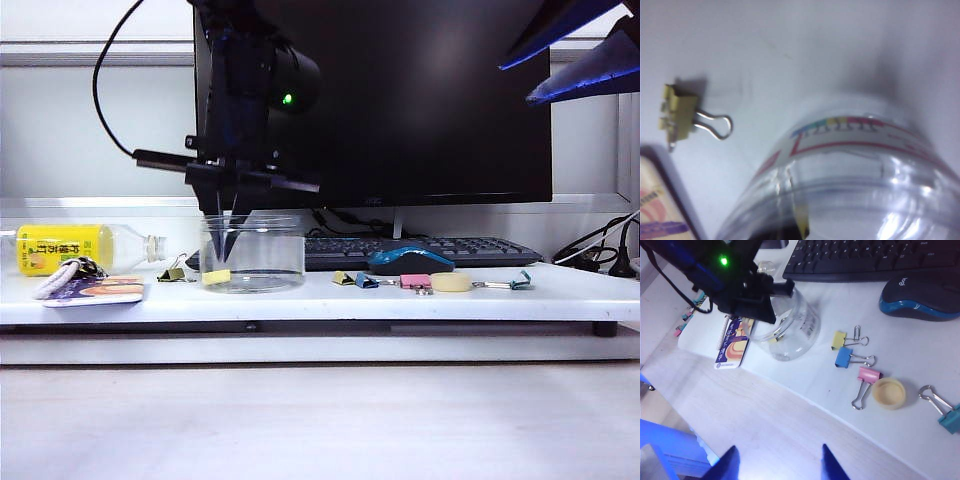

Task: Take the clips out of the round transparent plastic box and place them on the table.

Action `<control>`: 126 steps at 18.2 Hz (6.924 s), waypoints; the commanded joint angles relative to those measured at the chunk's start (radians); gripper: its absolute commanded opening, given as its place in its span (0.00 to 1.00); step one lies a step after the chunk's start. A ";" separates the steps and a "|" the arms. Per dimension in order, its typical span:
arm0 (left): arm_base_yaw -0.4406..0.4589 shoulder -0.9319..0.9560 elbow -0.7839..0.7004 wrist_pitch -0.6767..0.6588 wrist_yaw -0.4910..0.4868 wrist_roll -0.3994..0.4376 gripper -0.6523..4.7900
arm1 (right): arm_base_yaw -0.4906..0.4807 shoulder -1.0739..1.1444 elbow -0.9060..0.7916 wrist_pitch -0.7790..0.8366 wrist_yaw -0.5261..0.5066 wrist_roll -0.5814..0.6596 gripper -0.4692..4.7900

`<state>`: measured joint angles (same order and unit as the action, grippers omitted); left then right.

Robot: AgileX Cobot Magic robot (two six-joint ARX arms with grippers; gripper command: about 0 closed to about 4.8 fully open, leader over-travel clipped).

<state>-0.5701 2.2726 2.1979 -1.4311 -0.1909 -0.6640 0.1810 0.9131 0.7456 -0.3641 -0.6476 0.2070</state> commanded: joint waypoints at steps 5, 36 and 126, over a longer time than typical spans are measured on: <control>0.000 0.018 0.000 -0.006 0.027 -0.030 0.38 | 0.000 -0.002 0.002 0.017 -0.002 -0.004 0.49; -0.025 0.043 0.044 -0.006 -0.060 0.002 0.38 | 0.000 -0.002 0.002 0.025 -0.006 -0.005 0.49; 0.035 -0.068 -0.014 -0.020 0.073 0.433 0.24 | -0.001 -0.002 0.002 0.002 0.025 -0.018 0.49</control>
<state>-0.5346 2.2200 2.1860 -1.4342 -0.1188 -0.2359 0.1802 0.9131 0.7456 -0.3733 -0.6220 0.1928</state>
